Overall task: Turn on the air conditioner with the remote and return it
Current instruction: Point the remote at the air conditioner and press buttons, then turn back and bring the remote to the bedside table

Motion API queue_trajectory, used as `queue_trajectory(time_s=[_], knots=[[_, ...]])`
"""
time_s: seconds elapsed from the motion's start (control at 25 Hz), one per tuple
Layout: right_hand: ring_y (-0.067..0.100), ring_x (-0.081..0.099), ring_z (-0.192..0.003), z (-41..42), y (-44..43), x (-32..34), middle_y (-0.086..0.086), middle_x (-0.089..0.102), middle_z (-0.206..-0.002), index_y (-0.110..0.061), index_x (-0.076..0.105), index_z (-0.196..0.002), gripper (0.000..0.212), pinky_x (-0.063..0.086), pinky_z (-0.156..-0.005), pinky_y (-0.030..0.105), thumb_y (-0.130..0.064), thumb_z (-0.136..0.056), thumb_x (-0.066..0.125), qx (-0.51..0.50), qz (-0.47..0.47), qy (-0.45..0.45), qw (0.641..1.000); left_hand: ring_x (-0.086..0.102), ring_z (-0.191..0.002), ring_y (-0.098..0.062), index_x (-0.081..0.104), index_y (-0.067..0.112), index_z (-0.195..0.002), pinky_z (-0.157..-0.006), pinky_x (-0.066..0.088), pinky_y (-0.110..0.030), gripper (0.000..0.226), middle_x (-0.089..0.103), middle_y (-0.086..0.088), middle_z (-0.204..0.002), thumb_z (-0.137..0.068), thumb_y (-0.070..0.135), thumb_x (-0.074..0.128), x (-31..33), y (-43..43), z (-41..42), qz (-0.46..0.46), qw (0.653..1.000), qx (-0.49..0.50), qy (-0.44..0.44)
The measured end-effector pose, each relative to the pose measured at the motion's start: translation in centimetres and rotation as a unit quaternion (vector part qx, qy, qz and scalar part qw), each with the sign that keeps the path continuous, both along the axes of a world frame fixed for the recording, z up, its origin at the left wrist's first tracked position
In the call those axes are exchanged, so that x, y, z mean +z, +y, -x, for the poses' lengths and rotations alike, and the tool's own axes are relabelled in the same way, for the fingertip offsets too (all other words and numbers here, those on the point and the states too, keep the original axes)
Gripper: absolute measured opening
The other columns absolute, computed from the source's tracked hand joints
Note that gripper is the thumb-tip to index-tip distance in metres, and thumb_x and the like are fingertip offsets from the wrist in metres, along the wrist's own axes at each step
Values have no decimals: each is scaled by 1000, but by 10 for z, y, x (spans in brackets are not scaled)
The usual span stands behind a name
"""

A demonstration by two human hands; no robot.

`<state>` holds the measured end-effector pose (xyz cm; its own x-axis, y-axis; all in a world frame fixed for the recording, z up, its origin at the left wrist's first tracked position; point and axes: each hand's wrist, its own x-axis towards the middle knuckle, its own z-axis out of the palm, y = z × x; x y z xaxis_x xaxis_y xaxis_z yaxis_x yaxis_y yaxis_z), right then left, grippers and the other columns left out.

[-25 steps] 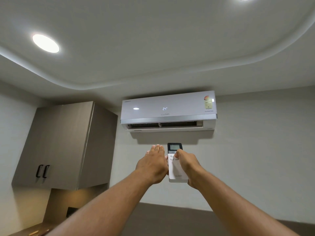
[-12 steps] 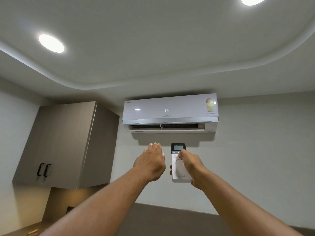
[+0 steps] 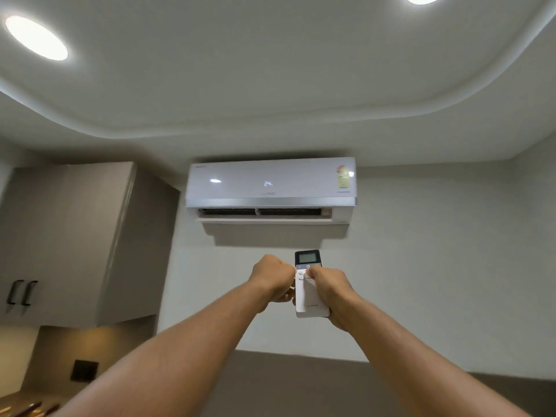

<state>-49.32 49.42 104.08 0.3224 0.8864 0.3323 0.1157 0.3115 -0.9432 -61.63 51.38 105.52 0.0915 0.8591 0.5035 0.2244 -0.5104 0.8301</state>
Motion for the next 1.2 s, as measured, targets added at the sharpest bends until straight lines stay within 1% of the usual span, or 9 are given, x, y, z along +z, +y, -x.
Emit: queue_trajectory(time_s=[0.12,0.24,0.48,0.6,0.68,0.76,0.92,1.08,1.2], knots=[[42,72,-102,-52,-14,-4,22,74,-108,-9,66,-108,27,60,-91,52,-16,-87,52,-62,-3,14,998,72,-66,-28,69,-9,-88,-66,63,-38,22,76,-21,-83,-82,2,51,-6,2,-55,32,996,-80,-36],[38,73,-97,-121,-44,-13,16,74,-104,-12,66,-108,25,61,-86,49,-17,-88,53,-133,0,27,991,75,-78,-29,72,-7,-90,-73,63,-42,19,76,-18,-87,-84,1,56,-19,-11,-129,51,984,-162,-62],[31,72,-83,-288,-170,-38,12,74,-94,-18,63,-105,14,61,-76,41,-20,-93,56,-314,19,2,949,75,-78,-30,70,-4,-91,-57,61,-32,11,75,-21,-91,-87,-4,60,-43,-107,-314,118,930,-338,-85],[28,70,-77,-362,-266,-47,11,73,-92,-20,63,-108,17,56,-59,31,-19,-94,54,-415,28,-9,910,74,-74,-27,69,0,-90,-50,57,-28,9,75,-17,-88,-90,0,60,-53,-185,-406,132,893,-426,-58],[26,70,-75,-401,-341,-54,10,74,-93,-20,63,-109,19,52,-55,28,-16,-94,53,-476,22,-7,879,74,-74,-26,70,1,-91,-50,57,-27,9,75,-16,-90,-91,2,60,-62,-248,-464,142,859,-490,-42],[26,71,-75,-427,-402,-59,9,74,-92,-20,64,-107,19,55,-57,31,-13,-94,52,-526,22,5,850,74,-74,-26,70,1,-89,-52,58,-29,10,75,-18,-91,-90,1,60,-65,-302,-507,148,829,-539,-38],[30,72,-80,-451,-524,-64,8,74,-92,-24,63,-92,19,61,-77,43,-9,-91,51,-624,18,17,781,74,-77,-27,71,1,-91,-55,60,-30,12,75,-17,-91,-89,0,59,-70,-419,-570,141,763,-631,-22],[29,70,-76,-454,-629,-63,7,74,-91,-25,63,-89,20,60,-75,40,-8,-90,52,-712,14,21,702,74,-77,-26,71,0,-95,-54,59,-27,15,75,-17,-91,-89,0,57,-72,-528,-599,134,685,-716,-5],[31,70,-79,-448,-677,-59,8,74,-93,-24,63,-92,19,61,-79,43,-8,-90,52,-746,12,29,666,74,-78,-27,71,2,-91,-56,60,-29,14,74,-17,-92,-89,0,57,-70,-579,-611,119,653,-748,-1]])
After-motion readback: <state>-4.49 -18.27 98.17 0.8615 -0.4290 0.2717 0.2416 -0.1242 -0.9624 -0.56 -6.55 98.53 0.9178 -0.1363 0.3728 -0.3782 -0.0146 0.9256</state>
